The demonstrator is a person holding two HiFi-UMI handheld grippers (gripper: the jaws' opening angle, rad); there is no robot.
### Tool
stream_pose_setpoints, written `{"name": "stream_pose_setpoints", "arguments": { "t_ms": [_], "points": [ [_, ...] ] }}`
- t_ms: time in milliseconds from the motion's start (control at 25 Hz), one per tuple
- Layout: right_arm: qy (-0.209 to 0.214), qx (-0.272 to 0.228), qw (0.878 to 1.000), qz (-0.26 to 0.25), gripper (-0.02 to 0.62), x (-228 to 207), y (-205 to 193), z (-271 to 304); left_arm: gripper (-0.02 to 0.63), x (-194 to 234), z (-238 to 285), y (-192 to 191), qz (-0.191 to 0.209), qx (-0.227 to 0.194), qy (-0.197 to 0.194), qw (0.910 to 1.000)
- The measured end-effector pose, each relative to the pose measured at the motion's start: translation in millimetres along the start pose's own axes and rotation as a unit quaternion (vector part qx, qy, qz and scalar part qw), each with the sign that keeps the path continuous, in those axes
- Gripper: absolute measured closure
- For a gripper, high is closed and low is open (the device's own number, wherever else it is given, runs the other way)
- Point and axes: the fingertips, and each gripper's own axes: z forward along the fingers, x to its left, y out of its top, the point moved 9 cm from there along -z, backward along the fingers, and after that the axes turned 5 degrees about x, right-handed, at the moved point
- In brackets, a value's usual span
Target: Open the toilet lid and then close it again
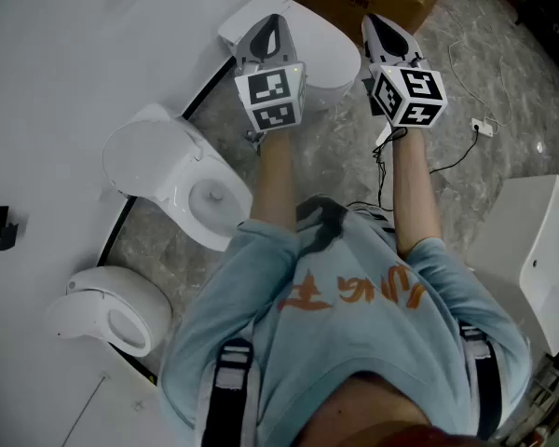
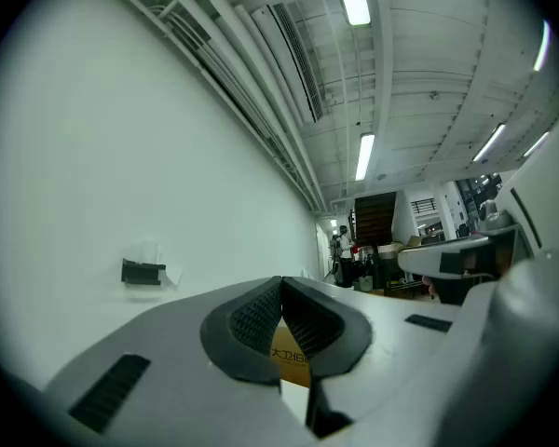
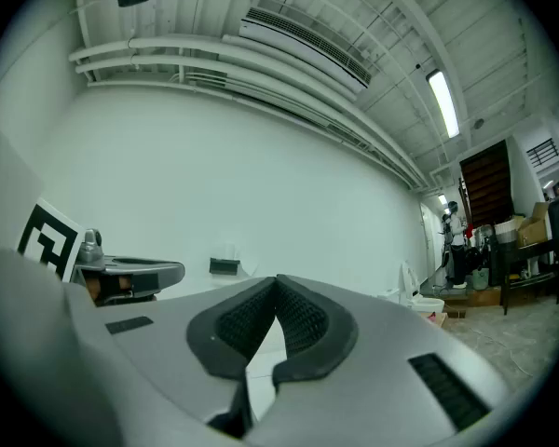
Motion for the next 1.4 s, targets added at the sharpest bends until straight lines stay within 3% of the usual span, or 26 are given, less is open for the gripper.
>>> {"name": "stream_pose_setpoints", "arguments": {
  "t_ms": [160,400,600,920,1160,1400],
  "points": [
    [0.003,0.011,1.0,-0.004,0.582,-2.0,-1.7,10.0,0.581,4.3,10.0,1.2,-0.012,-0.005,-0.001,0.9999],
    [-0.02,-0.016,0.999,0.023,0.581,-9.3,-5.8,14.2,0.581,12.4,19.9,1.0,-0.003,0.0,-0.013,0.9999],
    [-0.052,0.004,0.998,0.016,0.581,-25.1,-18.9,4.4,0.581,29.6,23.1,-12.8,-0.049,-0.001,0.005,0.9988],
    [-0.075,0.021,0.997,0.019,0.581,-42.7,-34.2,-0.6,0.581,17.4,42.9,-29.4,-0.051,0.018,-0.019,0.9984],
    [-0.062,0.033,0.997,0.031,0.581,-64.0,-52.1,34.2,0.581,22.2,73.8,-40.3,-0.038,0.036,-0.006,0.9986],
    [-0.013,0.036,0.998,0.05,0.581,-93.8,-71.7,108.3,0.581,39.6,117.5,-57.6,-0.025,0.059,0.045,0.9969]
  ]
}}
